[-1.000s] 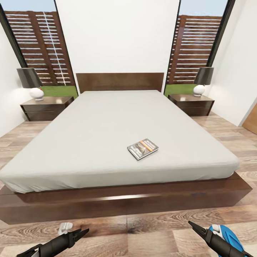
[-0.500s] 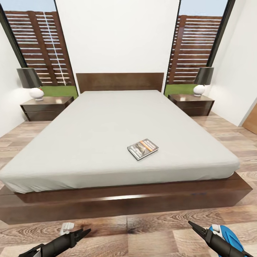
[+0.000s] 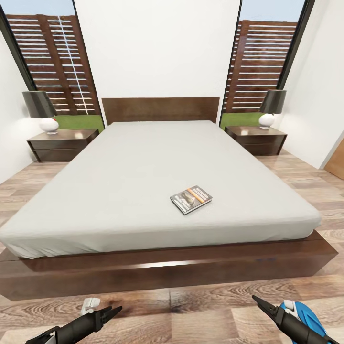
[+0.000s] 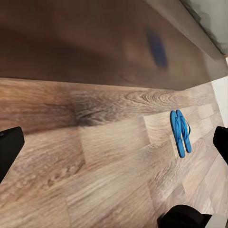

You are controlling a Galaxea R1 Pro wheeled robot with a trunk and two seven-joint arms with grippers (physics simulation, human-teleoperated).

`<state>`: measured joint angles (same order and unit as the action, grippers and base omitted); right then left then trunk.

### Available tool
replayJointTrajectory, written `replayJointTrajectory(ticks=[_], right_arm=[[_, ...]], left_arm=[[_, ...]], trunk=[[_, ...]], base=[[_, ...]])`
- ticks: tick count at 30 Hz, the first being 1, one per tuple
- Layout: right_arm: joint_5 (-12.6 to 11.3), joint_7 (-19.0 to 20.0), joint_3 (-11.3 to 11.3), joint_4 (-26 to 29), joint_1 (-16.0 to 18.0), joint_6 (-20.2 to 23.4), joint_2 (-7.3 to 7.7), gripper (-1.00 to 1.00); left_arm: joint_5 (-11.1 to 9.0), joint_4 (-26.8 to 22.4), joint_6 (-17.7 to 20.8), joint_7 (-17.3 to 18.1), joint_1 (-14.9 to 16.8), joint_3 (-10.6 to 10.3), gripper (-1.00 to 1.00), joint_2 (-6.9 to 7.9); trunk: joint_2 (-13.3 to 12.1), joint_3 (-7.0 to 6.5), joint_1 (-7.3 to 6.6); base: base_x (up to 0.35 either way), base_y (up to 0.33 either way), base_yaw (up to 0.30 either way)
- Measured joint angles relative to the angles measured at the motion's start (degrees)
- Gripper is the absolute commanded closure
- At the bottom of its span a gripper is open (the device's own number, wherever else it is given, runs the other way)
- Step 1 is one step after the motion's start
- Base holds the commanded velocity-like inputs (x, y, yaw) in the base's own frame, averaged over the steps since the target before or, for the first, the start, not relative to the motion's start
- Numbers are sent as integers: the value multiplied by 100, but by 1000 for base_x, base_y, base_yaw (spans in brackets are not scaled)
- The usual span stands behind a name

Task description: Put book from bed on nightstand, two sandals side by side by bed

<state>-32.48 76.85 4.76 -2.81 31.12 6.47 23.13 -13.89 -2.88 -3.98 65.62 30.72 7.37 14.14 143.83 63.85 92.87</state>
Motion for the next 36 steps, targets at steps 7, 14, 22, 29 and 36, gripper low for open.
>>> replayJointTrajectory(ticks=[7,14,22,29,36], right_arm=[[-13,19,-2,15,0,-4,12,-100],[-7,19,-3,10,0,-9,10,-100],[-15,27,-8,16,0,-18,-1,-100],[-42,30,2,48,0,-22,-2,-100],[-58,4,27,154,2,-26,-11,-100]], left_arm=[[0,0,0,0,0,-2,-100,0],[0,0,0,0,0,-2,-100,1],[0,0,0,0,0,-7,-100,-31],[5,0,-3,-5,0,-8,-100,-48],[12,0,-7,-8,0,-8,-100,-106]], trunk=[[0,0,0],[0,0,0],[0,0,0],[0,0,0],[0,0,0]], base=[[0,0,0],[0,0,0],[0,0,0],[0,0,0],[0,0,0]])
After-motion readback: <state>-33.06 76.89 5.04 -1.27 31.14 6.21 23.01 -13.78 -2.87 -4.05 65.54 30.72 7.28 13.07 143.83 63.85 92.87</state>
